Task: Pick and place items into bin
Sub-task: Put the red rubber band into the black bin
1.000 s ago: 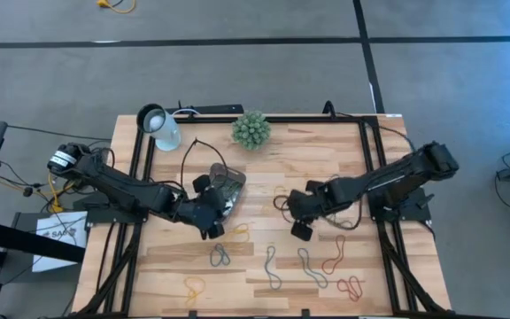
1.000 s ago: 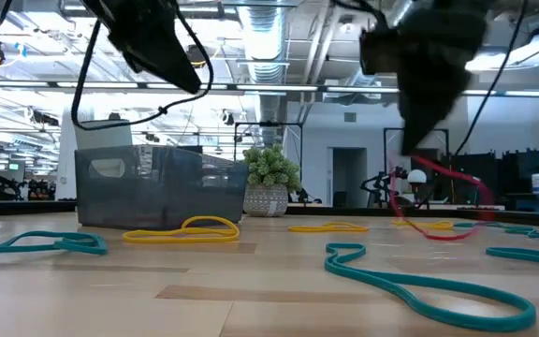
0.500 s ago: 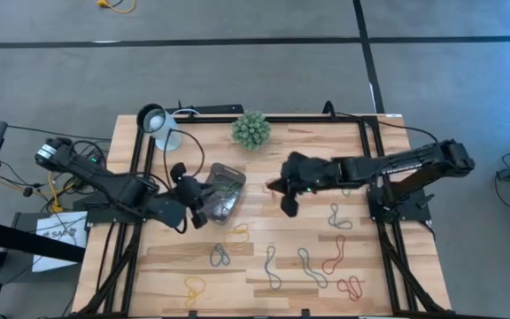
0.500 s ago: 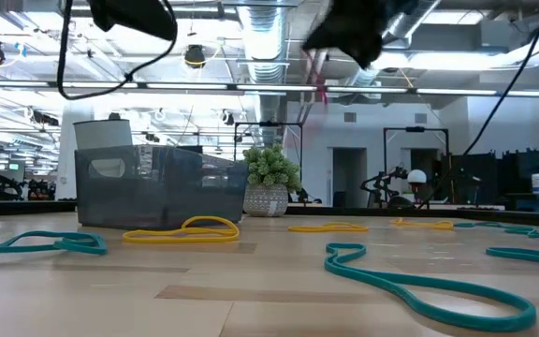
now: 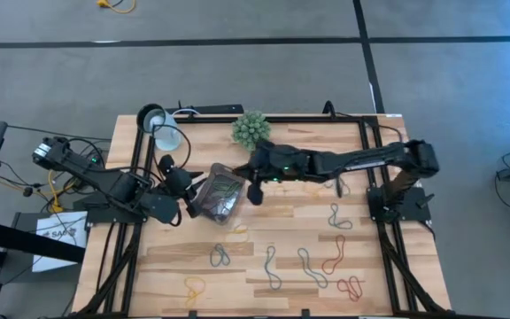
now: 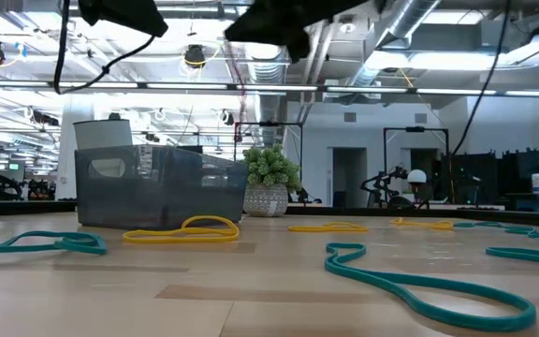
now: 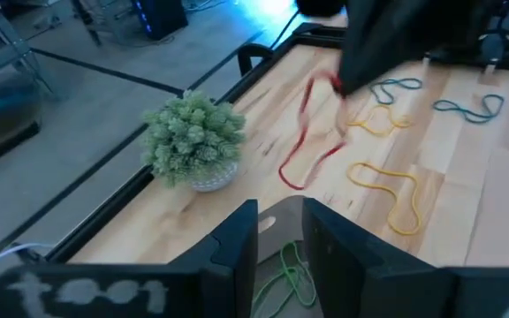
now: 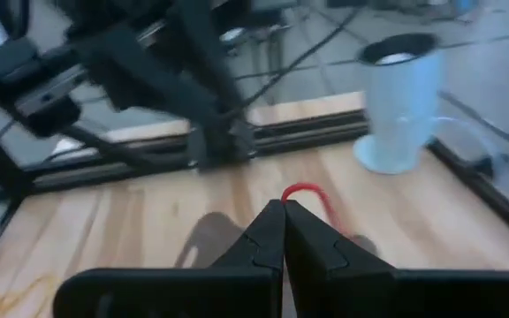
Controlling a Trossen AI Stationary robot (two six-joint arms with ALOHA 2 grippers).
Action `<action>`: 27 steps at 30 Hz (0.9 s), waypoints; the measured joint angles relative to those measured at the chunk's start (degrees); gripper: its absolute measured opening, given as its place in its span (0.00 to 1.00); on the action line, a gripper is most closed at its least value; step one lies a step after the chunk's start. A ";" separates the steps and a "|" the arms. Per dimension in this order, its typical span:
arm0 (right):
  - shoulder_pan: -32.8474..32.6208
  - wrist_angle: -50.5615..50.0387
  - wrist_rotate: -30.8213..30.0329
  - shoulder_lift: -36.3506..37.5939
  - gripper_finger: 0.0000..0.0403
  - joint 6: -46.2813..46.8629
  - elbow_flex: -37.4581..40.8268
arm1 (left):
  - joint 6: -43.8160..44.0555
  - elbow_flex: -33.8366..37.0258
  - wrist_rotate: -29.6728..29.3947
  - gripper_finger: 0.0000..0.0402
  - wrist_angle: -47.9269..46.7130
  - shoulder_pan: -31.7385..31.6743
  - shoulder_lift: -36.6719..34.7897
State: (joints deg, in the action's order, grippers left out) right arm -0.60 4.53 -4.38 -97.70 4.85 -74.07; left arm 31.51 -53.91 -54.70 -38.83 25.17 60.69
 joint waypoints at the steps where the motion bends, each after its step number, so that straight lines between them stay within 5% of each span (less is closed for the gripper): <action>1: -0.01 0.15 1.14 -1.91 0.00 -0.37 -1.71 | 0.04 0.00 -0.08 0.21 -0.10 0.00 0.00; 14: -0.30 -4.03 2.89 -21.77 0.00 -0.34 -16.15 | 3.89 0.00 -0.22 0.21 -6.61 0.00 0.02; 27: 0.00 -14.95 -0.97 -27.64 0.00 3.25 -19.48 | 7.26 0.00 0.44 0.21 -9.57 0.00 0.02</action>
State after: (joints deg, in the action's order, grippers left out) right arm -0.60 -10.42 -5.35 -125.35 8.10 -93.55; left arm 38.76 -53.91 -54.26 -48.41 25.17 60.71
